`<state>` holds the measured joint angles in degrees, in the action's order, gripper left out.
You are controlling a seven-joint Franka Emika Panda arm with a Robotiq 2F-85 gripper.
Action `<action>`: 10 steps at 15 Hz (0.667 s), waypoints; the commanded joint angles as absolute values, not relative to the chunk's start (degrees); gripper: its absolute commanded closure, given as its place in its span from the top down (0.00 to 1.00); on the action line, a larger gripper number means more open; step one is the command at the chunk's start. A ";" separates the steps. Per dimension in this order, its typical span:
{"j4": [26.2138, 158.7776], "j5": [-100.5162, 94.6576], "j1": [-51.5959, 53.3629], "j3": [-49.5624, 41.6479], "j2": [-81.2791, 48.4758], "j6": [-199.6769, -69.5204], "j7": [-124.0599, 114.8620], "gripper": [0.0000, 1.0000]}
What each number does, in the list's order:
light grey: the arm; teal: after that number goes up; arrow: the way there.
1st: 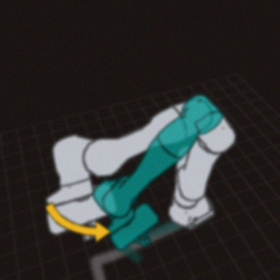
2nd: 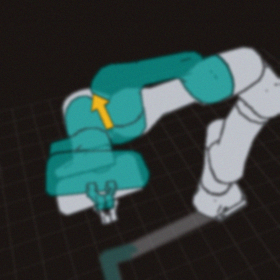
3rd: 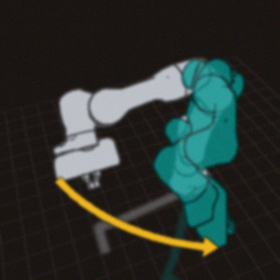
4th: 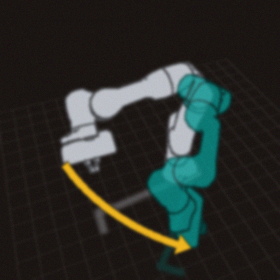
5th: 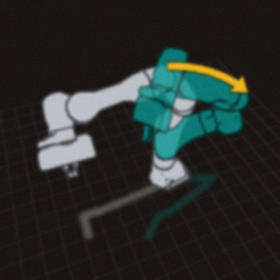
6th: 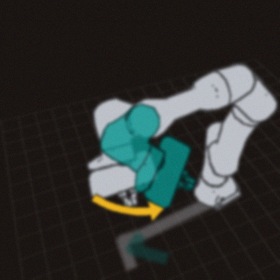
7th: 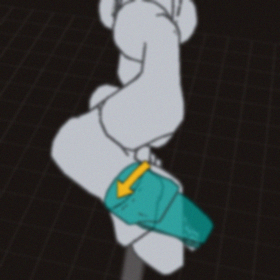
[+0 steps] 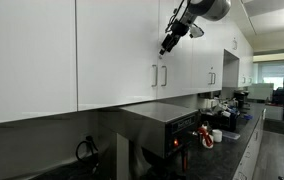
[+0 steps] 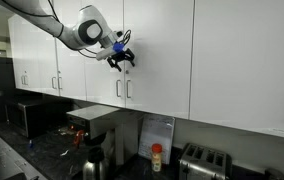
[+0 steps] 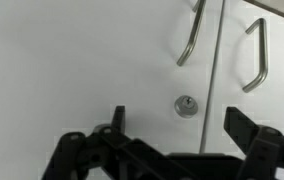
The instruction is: Open the right cabinet door, take the container and put it in the cabinet, then close the cabinet door
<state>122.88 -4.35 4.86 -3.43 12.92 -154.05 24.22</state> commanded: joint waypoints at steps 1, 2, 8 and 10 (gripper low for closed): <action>121.04 -2.65 5.48 -3.53 11.91 -151.88 26.16 1.00; 121.75 -2.73 5.03 -3.16 13.12 -148.97 23.97 1.00; 125.35 -3.10 3.95 -0.63 21.39 -126.72 11.75 1.00; 126.05 -2.72 3.96 -0.19 24.16 -120.82 8.78 1.00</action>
<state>123.62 -3.94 4.87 -1.32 19.68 -127.27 12.03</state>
